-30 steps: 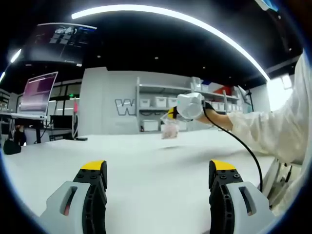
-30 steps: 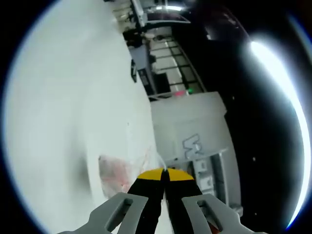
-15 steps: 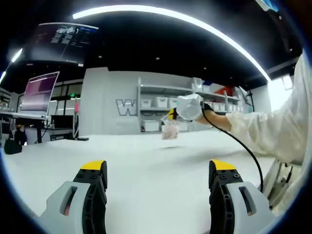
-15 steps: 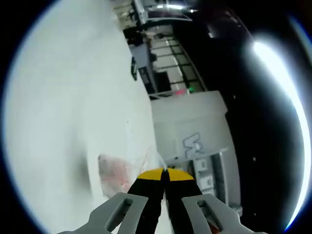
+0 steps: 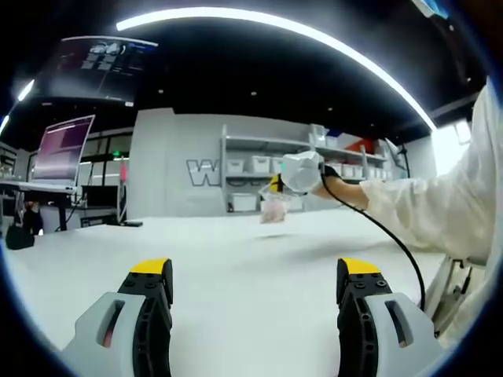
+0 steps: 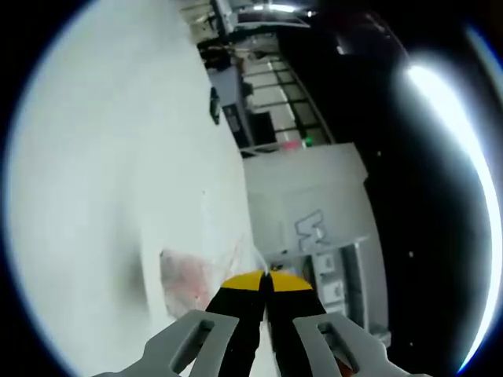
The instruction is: Open the resealable bag by pulling the two sides of the seal apart until the entire bag opening is separated and visibly accessible.
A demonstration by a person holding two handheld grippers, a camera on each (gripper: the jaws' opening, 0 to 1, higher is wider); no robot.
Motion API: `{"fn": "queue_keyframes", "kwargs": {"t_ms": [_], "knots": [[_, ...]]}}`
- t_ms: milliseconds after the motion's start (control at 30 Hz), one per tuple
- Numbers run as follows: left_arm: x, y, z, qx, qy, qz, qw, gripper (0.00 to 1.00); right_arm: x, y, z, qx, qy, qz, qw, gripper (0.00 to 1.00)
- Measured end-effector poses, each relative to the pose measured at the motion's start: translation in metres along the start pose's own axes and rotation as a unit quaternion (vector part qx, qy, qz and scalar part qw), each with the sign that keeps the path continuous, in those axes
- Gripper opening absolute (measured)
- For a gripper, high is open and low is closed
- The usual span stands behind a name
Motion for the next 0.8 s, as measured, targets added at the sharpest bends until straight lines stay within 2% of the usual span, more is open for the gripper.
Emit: {"fn": "queue_keyframes", "kwargs": {"t_ms": [400,600,800], "knots": [[-0.001,0.002,0.005,-0.002,-0.007,0.002,1.0,0.85,0.012,-0.004,0.004,-0.017,-0.006,0.0,0.9998,0.0],[-0.001,0.003,0.006,-0.003,-0.009,0.003,1.0,0.85,0.022,0.002,0.003,-0.013,-0.011,0.011,0.9998,0.0],[-0.001,0.003,0.008,-0.003,-0.011,0.003,0.9999,0.85,0.029,0.003,0.004,-0.026,-0.011,0.015,0.9995,0.0]]}}
Point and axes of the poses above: the point that each gripper's makers call its tool centre point, and the gripper's own axes: x roughly forward along the fingers, z roughly to its left, y roughly out of its underside, the point moved 4 cm from there along -x, roughly backward along the fingers, and after that the axes turned 1 degree about -x, right-handed, at the moved point
